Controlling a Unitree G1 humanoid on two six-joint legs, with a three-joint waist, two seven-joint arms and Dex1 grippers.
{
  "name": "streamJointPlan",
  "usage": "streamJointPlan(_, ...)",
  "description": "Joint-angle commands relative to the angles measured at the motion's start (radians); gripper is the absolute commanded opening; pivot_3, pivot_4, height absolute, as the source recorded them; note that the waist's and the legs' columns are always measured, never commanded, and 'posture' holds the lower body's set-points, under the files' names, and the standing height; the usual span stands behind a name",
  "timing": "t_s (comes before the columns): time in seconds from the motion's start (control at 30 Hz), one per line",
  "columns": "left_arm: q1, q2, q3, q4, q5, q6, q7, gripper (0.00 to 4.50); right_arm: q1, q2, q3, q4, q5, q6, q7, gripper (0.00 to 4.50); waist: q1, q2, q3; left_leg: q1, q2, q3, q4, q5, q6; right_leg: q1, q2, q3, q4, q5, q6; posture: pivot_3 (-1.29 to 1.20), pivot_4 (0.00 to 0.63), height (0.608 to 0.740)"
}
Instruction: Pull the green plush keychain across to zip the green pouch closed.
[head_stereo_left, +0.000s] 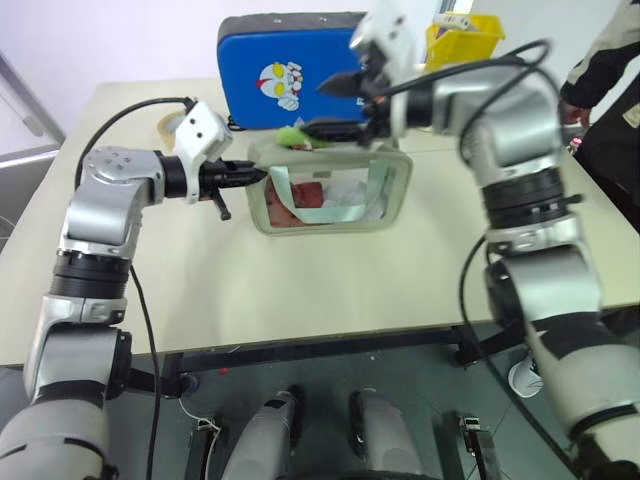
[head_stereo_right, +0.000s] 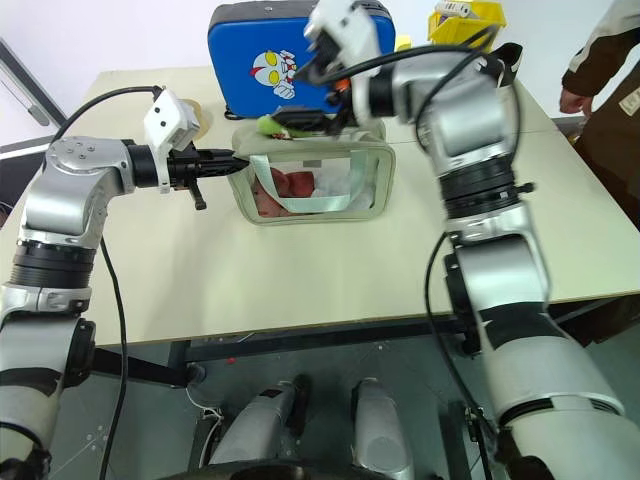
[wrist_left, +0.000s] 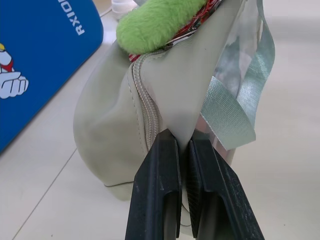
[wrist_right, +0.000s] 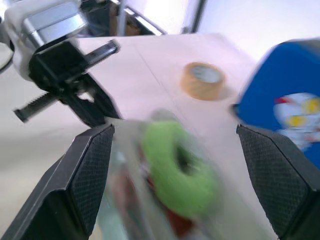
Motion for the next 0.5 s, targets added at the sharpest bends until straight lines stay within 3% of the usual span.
streamJointPlan(0.03, -0.019, 0.012, 0.034, -0.031, -0.026, -0.021, 0.005, 0.0, -0.019, 0.018, -0.005, 0.001, -0.005, -0.027, -0.032, 4.07, 0.007, 0.0, 0.0, -0.001, 0.0, 0.0, 0.0, 0.0, 0.0, 0.0, 0.0, 0.0, 0.0, 0.0, 0.0, 0.0, 0.15, 0.74)
streamJointPlan(0.13, -0.017, 0.012, 0.033, -0.036, -0.027, -0.019, 0.007, 0.0, -0.015, 0.024, 0.036, 0.04, -0.046, -0.073, -0.041, 4.07, 0.008, 0.0, 0.0, 0.0, 0.0, 0.0, 0.001, -0.001, -0.001, 0.001, 0.0, 0.0, 0.0, 0.0, -0.001, 0.0, 0.15, 0.74)
streamJointPlan(0.2, -0.016, 0.012, 0.034, -0.037, -0.027, -0.02, 0.008, 0.0, -0.011, 0.013, 0.058, 0.051, -0.065, -0.097, -0.026, 3.56, 0.007, 0.0, 0.0, 0.001, 0.0, 0.0, 0.001, 0.0, -0.002, 0.001, 0.001, 0.0, 0.0, 0.001, -0.001, 0.0, 0.15, 0.74)
streamJointPlan(0.27, -0.017, 0.013, 0.034, -0.031, -0.024, -0.027, 0.009, 0.0, -0.01, -0.003, 0.073, 0.065, -0.085, -0.122, -0.019, 2.74, 0.005, 0.0, 0.0, 0.001, 0.0, 0.0, 0.001, 0.0, -0.003, 0.001, 0.001, 0.0, 0.0, 0.001, -0.001, 0.0, 0.15, 0.74)
streamJointPlan(0.43, -0.018, 0.01, 0.034, -0.026, -0.024, -0.032, 0.012, 0.0, -0.008, -0.02, 0.073, 0.093, -0.112, -0.154, -0.028, 0.15, 0.004, 0.0, 0.0, 0.001, 0.0, 0.0, 0.001, 0.0, -0.003, 0.001, 0.001, 0.0, 0.0, 0.001, -0.001, 0.0, 0.15, 0.74)
streamJointPlan(0.5, -0.018, 0.007, 0.032, -0.023, -0.023, -0.035, 0.013, 0.0, -0.006, -0.022, 0.065, 0.092, -0.114, -0.163, -0.034, 0.06, 0.004, 0.0, 0.0, 0.001, 0.0, 0.0, 0.0, 0.0, -0.003, 0.0, 0.001, 0.0, 0.0, 0.001, -0.001, 0.0, 0.15, 0.74)
